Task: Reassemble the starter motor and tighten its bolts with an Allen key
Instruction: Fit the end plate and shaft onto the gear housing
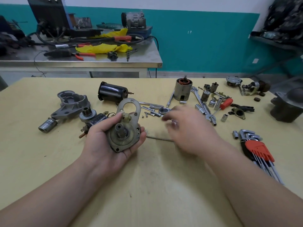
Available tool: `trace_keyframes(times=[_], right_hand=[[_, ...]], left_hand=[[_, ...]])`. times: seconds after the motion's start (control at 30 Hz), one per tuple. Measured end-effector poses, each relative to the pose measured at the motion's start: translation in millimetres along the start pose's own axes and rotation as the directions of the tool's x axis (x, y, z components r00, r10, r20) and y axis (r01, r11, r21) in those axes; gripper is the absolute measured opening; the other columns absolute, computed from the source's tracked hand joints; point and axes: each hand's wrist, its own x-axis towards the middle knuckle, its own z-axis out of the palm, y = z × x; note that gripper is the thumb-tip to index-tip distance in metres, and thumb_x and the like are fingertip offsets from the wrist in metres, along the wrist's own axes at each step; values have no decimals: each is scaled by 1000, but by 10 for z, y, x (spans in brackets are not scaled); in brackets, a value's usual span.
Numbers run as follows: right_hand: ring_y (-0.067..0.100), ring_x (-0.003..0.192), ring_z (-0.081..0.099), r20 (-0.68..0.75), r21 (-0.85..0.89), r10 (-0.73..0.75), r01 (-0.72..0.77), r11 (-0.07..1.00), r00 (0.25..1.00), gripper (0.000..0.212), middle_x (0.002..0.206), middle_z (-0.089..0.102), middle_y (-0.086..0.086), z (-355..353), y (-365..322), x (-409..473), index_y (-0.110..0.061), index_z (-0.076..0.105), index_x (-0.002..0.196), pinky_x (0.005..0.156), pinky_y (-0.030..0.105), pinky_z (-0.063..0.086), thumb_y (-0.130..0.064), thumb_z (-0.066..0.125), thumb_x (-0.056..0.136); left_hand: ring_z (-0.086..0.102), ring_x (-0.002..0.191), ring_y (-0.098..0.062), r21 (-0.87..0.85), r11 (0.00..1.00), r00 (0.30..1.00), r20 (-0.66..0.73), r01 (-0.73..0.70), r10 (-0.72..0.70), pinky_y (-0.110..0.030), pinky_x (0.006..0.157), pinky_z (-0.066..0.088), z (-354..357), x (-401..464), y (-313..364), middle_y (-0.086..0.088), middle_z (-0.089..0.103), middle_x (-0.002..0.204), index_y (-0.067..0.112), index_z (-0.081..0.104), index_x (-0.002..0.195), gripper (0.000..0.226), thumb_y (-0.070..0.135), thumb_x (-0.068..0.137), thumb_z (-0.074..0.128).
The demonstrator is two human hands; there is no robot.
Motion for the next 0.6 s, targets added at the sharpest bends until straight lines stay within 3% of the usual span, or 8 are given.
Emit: trace_keyframes(times=[0.1, 0.17, 0.3, 0.4, 0.6], right_hand=[[15, 96, 65, -191, 195, 365, -329, 924, 911, 21, 108, 74, -7, -244, 327, 74, -28, 76, 113, 80, 33, 53, -23, 61, 100], [15, 88, 66, -187, 212, 458, -420, 883, 869, 19, 103, 74, -6, -285, 440, 84, -27, 76, 110, 74, 34, 54, -27, 60, 100], [18, 90, 67, -1, 88, 454, -452, 888, 891, 23, 103, 74, -7, -145, 363, 90, -33, 75, 113, 76, 39, 61, -44, 62, 98], [16, 87, 66, 130, -2, 446, -450, 893, 885, 37, 95, 72, -9, -69, 295, 135, -34, 74, 116, 72, 34, 59, -62, 66, 93], [19, 91, 66, 218, -4, 455, -465, 885, 863, 31, 91, 72, -7, -60, 329, 268, -35, 77, 100, 80, 38, 61, -63, 75, 87]], left_hand=[[76, 86, -37, -24, 999, 999, 0, 49, -49, -42, 72, 65, -24, 25, 34, -25, 75, 108, -2, 84, 89, 29, 25, 86, 73], [77, 91, -37, -10, 998, 998, 2, 57, -57, -39, 73, 65, -41, 36, 46, -27, 75, 120, -6, 84, 98, 37, 27, 89, 70], [77, 97, -37, -9, 997, 996, 29, 80, -80, -38, 74, 65, -43, 29, 69, -28, 73, 131, -5, 84, 101, 39, 27, 89, 67], [77, 98, -36, -13, 994, 994, 30, 104, -104, -41, 77, 65, -53, 18, 82, -26, 73, 130, -8, 80, 112, 45, 28, 87, 69], [74, 95, -41, -39, 990, 989, 50, 139, -137, -46, 86, 63, -19, -22, 60, -27, 72, 124, -7, 76, 124, 62, 43, 90, 66]])
